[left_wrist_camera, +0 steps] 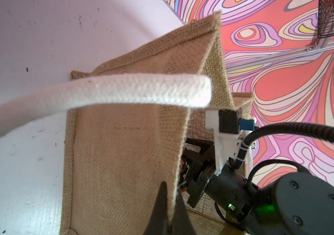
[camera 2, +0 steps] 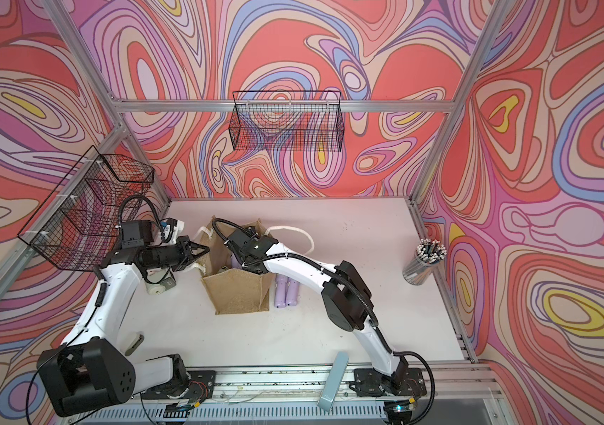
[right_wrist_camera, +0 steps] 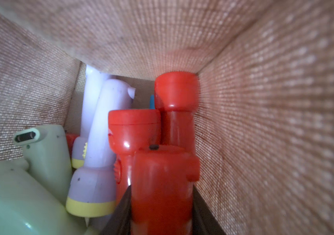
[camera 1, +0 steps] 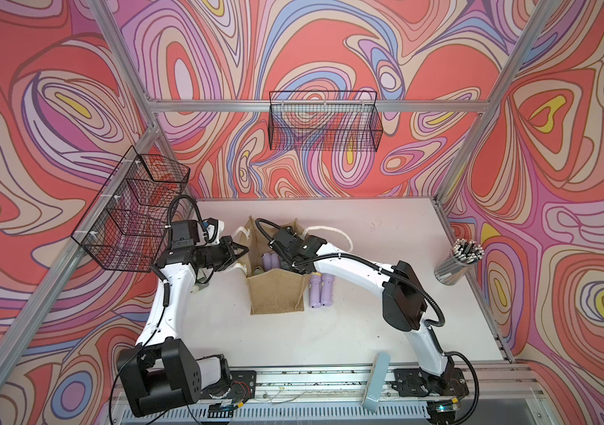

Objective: Put the flashlights into the tote bags
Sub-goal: Place the flashlight in the canvas bag.

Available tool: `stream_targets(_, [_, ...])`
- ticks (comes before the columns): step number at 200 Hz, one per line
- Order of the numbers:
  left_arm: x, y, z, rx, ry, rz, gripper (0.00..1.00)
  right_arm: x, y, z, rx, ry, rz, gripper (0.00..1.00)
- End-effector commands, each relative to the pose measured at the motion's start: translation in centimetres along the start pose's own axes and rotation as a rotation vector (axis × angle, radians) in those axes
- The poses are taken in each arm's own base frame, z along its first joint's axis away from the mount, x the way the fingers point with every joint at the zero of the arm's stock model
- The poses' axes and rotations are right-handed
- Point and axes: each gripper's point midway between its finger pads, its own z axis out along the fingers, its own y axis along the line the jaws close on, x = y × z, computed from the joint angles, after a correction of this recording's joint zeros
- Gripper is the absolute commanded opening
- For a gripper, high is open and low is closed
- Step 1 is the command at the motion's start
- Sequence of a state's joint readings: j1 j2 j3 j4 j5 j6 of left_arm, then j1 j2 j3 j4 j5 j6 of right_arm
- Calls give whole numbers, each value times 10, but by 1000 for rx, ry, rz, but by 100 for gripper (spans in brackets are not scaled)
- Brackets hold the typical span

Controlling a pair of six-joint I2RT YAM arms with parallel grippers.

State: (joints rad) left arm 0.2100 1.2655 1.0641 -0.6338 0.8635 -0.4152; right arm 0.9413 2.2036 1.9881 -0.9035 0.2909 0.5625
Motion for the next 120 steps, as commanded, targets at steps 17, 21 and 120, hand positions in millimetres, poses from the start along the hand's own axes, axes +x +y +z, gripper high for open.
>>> stream_targets(17, [1,-8,-3,31,-1,30,0,-3,21,6,-97,25,4,27])
stream_targets(21, [1,-8,-3,32,-1,31,0,-3,24,7,-108,26,6,27])
stream_targets(120, [1,-9,-3,34,-1,32,0,6,34,11,-155,83,27,65])
